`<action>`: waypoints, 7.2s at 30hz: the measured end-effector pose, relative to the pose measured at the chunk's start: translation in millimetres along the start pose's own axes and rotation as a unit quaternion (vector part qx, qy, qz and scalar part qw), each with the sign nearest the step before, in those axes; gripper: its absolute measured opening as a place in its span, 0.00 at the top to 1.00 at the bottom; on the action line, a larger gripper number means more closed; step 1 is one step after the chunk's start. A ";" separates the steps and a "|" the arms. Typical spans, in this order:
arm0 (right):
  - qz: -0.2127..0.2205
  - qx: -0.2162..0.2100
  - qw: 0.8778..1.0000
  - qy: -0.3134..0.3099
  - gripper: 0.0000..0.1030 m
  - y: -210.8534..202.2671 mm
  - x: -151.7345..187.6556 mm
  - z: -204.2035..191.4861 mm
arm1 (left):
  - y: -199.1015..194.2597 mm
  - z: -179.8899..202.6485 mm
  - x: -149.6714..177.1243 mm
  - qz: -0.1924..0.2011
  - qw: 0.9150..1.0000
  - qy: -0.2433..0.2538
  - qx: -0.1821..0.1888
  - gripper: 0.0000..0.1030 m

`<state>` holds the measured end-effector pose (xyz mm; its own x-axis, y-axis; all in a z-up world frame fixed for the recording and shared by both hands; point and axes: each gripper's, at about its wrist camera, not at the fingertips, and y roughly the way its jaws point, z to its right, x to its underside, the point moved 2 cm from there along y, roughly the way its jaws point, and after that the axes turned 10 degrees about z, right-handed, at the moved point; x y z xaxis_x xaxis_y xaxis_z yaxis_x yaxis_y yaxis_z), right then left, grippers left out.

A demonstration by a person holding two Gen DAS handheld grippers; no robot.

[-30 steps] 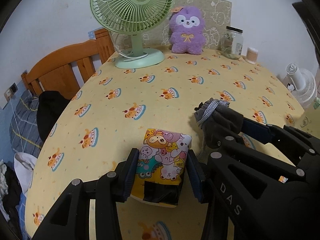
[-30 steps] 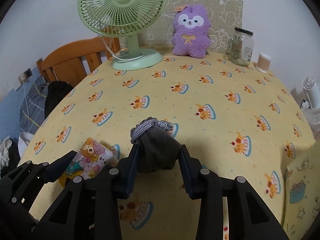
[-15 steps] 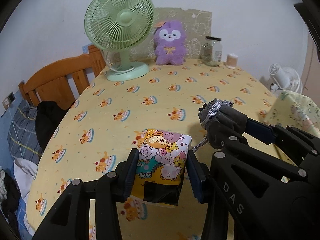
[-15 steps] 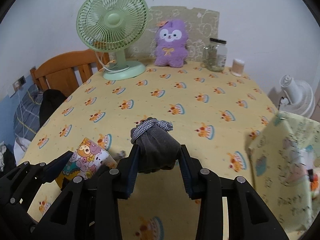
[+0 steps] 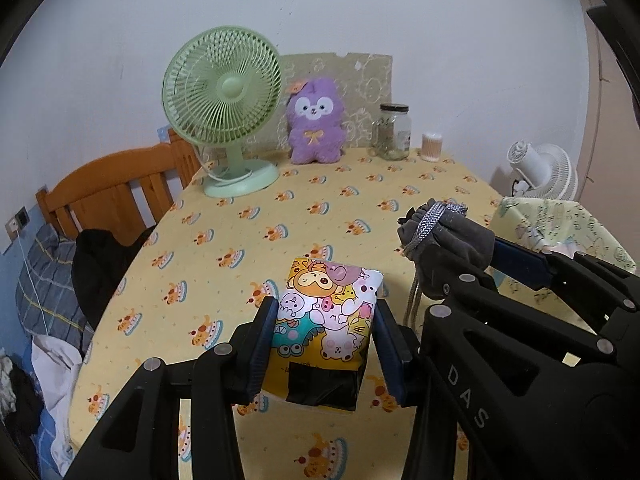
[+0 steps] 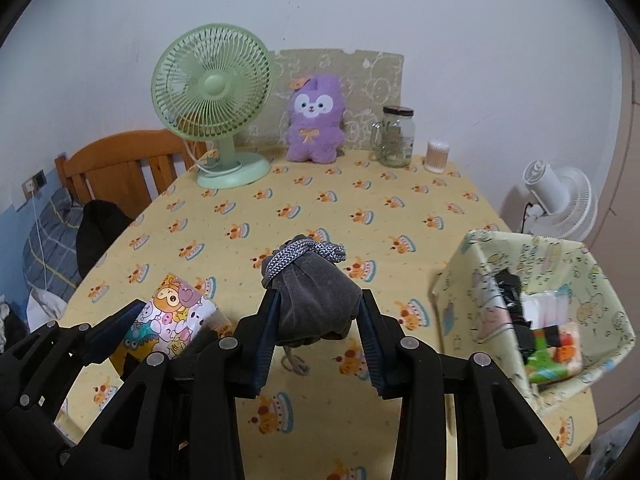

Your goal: Organize soft objects

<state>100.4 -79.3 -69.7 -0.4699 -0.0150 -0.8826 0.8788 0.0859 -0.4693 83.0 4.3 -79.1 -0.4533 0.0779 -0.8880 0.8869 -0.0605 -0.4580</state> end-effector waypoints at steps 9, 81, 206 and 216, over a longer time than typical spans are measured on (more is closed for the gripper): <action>0.027 0.005 1.000 0.001 0.59 -29.2 -19.6 9.3 | -24.1 9.0 -19.8 0.029 1.000 0.004 0.004 0.53; 0.041 0.125 0.990 0.046 0.59 -47.7 -27.7 214.6 | 7.8 205.2 -63.8 0.050 0.987 0.061 0.142 0.53; 0.141 0.027 0.989 0.032 0.02 -161.7 -43.2 46.4 | -125.2 -23.1 -48.0 0.134 0.990 -0.026 -0.034 0.00; 0.142 0.025 0.989 0.034 0.02 -161.2 -42.2 47.1 | -124.0 -25.1 -46.8 0.133 0.990 -0.031 -0.037 0.00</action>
<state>-17.6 -139.4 41.9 -0.2061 0.0688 -0.9761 0.9784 0.0274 -0.2047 -3.5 33.1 20.3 -0.2052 0.0073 -0.9787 0.9787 0.0026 -0.2052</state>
